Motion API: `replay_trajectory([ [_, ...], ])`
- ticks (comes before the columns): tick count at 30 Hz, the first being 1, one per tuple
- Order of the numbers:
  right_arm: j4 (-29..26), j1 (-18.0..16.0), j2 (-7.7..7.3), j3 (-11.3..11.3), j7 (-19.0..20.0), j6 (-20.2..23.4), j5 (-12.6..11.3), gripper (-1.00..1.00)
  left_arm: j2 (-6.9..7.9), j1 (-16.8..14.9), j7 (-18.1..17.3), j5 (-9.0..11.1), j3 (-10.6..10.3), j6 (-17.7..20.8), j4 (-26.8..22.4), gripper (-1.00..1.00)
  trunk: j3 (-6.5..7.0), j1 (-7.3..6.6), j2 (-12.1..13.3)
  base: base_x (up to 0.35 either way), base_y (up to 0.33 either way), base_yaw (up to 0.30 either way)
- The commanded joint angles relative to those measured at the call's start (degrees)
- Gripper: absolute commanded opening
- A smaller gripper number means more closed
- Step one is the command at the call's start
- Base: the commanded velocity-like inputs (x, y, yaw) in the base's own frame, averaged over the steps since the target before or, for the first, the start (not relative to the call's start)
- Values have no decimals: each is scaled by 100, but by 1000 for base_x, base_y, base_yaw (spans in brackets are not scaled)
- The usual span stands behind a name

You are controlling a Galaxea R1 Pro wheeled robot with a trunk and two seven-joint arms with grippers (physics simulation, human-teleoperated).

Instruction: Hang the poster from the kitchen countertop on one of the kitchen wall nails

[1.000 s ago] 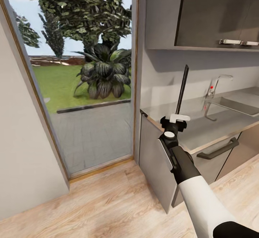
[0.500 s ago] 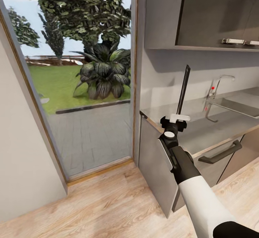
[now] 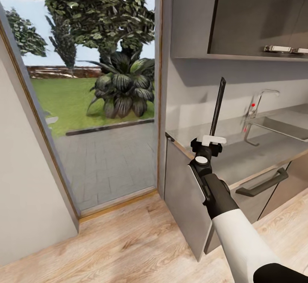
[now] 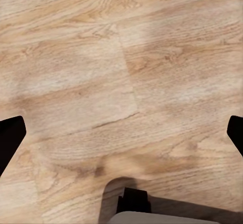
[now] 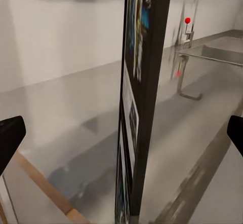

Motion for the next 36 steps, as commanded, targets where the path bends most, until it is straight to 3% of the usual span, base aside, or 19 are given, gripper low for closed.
replay_trajectory([
  [1, -6, -5, -2, 13, -38, 31, -32, 100, 0, 2, 1, -1, 4, -9, -7, 100, -5, 0, -3, 14, -11, 0],
  [36, -40, -6, 2, 17, -43, 31, -32, 100, 1, 2, 8, 0, 4, -9, -15, 100, -5, 0, -3, 28, -1, 0],
])
